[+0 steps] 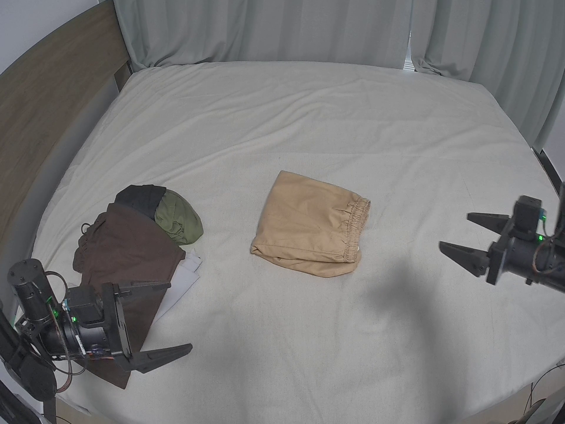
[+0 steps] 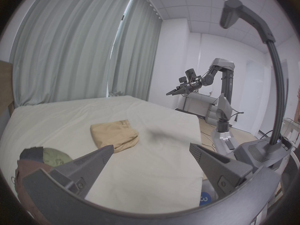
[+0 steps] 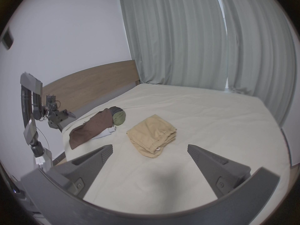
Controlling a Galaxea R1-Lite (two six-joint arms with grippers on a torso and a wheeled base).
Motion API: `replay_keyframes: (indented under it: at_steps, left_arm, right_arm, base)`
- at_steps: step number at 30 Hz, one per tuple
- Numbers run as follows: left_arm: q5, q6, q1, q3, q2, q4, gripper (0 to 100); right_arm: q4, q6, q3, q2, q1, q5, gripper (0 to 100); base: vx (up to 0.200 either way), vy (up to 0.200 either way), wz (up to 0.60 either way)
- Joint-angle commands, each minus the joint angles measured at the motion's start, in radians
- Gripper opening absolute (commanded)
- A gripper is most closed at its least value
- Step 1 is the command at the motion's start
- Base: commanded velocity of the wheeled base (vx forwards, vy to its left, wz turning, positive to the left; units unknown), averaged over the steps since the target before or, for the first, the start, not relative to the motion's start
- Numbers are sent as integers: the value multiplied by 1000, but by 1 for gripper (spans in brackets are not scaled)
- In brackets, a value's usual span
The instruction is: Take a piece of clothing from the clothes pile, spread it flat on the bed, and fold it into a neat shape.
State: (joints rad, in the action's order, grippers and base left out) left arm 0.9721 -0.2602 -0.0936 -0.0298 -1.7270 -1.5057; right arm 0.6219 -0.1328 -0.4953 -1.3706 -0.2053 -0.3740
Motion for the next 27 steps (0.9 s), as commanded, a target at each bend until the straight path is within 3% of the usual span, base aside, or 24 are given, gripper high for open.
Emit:
replay_keyframes:
  at_steps: [1,8,11,15,16,17,19,21,23,27]
  left_arm:
    - [59,-27,-71,30,241,82,100]
    - [88,-68,-55,30,442,269,100]
    - [91,-62,-5,30,595,404,100]
    - [91,-57,2,30,748,547,100]
    - [91,-53,2,30,868,670,100]
    - [91,-50,2,30,893,697,100]
    - [92,-37,-9,30,1126,966,100]
    - [92,-36,-9,30,1242,1098,100]
    - [91,-33,-9,30,1362,1217,100]
    - [56,39,2,30,1653,1434,100]
  right_arm:
    - [-103,-90,173,389,139,26,100]
    - [-228,-74,250,731,198,20,100]
    - [-264,-48,325,915,192,21,100]
    - [-301,-11,382,1072,195,24,100]
    - [-340,13,423,1180,196,32,100]
    - [-352,15,434,1203,196,37,100]
    - [-492,45,495,1371,196,78,100]
    - [-588,87,494,1371,195,96,100]
    - [-556,128,494,1371,195,149,100]
    - [-557,193,495,1371,196,356,100]
  base:
    - [0,0,0]
    - [0,0,0]
    - [0,0,0]
    - [0,0,0]
    - [0,0,0]
    - [0,0,0]
    - [0,0,0]
    - [0,0,0]
    - [0,0,0]
    - [0,0,0]
